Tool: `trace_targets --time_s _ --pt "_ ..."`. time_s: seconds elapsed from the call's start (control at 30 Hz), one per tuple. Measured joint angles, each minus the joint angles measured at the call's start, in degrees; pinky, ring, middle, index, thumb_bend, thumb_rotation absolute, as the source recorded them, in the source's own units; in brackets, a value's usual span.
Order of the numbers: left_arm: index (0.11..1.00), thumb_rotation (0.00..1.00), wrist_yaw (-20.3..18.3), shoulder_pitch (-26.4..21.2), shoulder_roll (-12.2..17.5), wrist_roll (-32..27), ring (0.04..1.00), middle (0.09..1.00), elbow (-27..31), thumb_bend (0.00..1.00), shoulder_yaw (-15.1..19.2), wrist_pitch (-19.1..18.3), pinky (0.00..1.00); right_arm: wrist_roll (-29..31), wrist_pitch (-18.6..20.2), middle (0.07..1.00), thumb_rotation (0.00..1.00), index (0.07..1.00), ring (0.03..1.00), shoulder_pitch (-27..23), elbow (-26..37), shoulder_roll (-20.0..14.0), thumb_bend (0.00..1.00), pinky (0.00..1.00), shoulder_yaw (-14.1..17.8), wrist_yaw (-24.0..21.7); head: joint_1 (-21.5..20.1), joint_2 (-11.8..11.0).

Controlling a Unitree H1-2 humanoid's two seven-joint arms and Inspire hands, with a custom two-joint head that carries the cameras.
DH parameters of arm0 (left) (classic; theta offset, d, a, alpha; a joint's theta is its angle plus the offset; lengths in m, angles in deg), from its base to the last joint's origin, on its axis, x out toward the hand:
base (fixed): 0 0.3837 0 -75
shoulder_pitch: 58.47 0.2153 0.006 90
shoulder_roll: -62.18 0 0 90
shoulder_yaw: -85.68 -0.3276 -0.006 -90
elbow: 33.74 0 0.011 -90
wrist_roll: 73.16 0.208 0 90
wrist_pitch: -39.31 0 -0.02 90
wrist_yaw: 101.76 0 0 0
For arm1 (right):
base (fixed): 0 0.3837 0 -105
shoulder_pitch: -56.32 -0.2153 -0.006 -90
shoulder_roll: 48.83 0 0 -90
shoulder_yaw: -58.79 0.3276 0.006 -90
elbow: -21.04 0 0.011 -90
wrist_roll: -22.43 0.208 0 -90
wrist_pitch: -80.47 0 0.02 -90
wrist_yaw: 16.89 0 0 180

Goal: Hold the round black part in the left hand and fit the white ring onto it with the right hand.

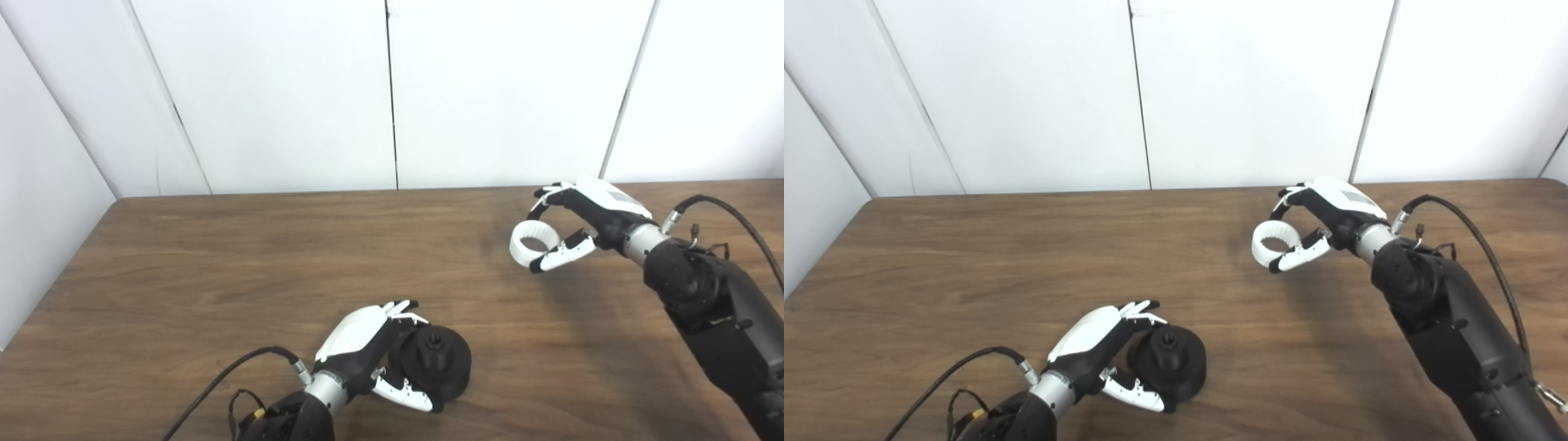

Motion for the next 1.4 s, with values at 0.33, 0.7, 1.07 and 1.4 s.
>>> trace_targets --time_s 0.33,0.7,1.07,1.4 --pt "0.727 0.25 0.2 0.0 -0.1 0.0 1.000 0.982 -0.1 0.93 0.1 0.0 1.00 -0.9 1.4 0.892 0.24 0.612 0.957 2.4 9.5 0.0 0.78 0.82 0.0 -3.2 -0.1 0.1" --pt "0.723 0.25 0.4 -0.1 -0.2 -0.1 1.000 0.984 -0.5 0.93 0.2 0.2 0.99 0.3 2.8 0.894 0.23 0.606 0.962 3.8 18.5 1.3 0.77 0.83 0.4 -7.1 0.0 0.1" --pt "0.719 0.25 0.9 -0.4 -0.2 -0.1 1.000 0.982 -0.9 0.94 0.7 0.7 0.97 0.9 3.4 0.895 0.21 0.587 0.962 4.8 20.8 2.7 0.78 0.82 -0.1 -7.8 -0.1 0.2" --pt "0.716 0.25 1.1 -0.6 -0.2 -0.2 1.000 0.984 -1.0 0.94 0.7 0.6 0.96 1.1 3.6 0.888 0.15 0.492 0.958 5.2 25.2 4.2 0.52 0.84 -1.5 -9.0 -0.1 0.4"
